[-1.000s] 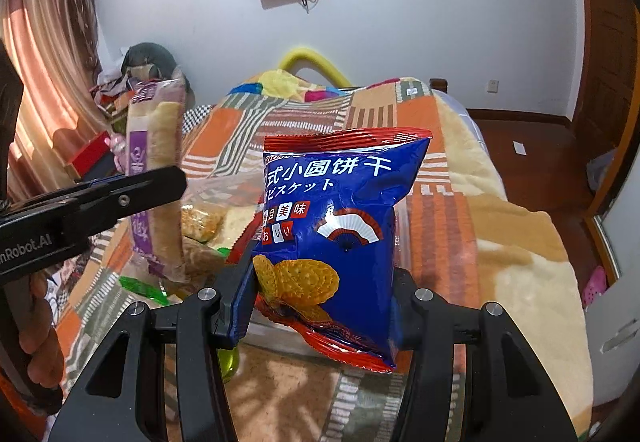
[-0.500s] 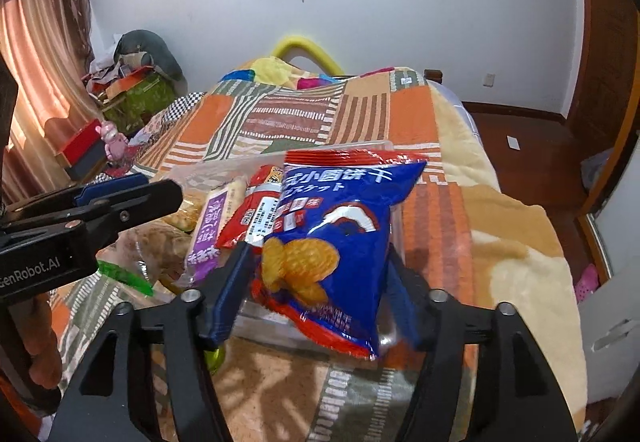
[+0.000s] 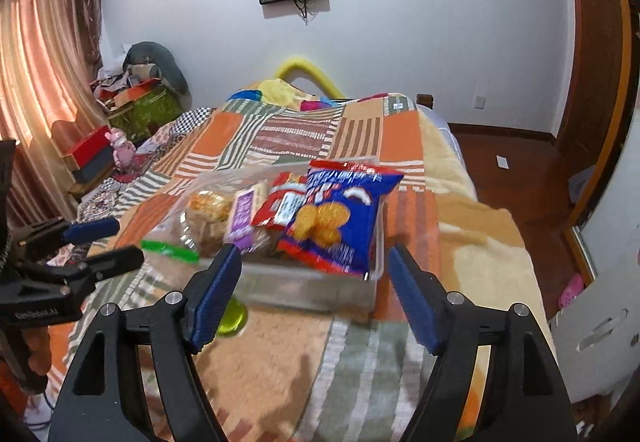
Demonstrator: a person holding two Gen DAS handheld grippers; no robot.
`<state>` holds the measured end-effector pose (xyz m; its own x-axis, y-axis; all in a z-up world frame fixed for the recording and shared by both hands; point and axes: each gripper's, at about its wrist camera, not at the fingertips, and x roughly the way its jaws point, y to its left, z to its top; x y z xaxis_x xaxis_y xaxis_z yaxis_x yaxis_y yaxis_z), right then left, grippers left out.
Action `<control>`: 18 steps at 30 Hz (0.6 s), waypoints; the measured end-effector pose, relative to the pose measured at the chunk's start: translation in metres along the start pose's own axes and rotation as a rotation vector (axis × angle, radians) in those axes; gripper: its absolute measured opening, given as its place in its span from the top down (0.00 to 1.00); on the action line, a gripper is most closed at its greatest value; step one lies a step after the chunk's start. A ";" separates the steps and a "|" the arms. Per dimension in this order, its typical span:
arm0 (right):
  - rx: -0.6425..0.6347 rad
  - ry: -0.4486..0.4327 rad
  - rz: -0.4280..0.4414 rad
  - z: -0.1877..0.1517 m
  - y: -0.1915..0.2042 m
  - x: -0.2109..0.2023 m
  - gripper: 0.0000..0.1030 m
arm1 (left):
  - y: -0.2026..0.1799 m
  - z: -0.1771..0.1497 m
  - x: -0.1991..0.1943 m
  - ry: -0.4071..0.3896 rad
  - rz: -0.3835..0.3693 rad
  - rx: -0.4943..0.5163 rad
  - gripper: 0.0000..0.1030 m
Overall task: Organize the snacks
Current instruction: 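Lower the rice roll and blue biscuit bag into the clear box, open both tools, then grasp the round cracker roll with left tool while right tool grasps the green jelly cup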
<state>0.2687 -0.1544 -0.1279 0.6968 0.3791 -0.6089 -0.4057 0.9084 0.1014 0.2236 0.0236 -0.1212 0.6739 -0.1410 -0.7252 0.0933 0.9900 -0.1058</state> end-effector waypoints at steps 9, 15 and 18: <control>-0.012 0.035 0.011 -0.023 0.012 -0.009 0.29 | -0.017 -0.065 0.013 0.138 -0.071 0.033 0.34; -0.016 0.067 0.009 -0.029 0.013 -0.003 0.29 | -0.026 -0.091 0.032 0.202 -0.098 0.040 0.34; -0.012 0.075 0.011 -0.033 0.012 -0.003 0.29 | -0.022 -0.093 0.033 0.192 -0.109 0.014 0.34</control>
<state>0.2418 -0.1502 -0.1511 0.6460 0.3746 -0.6651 -0.4206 0.9018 0.0995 0.1759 -0.0036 -0.2060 0.5072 -0.2442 -0.8265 0.1695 0.9686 -0.1822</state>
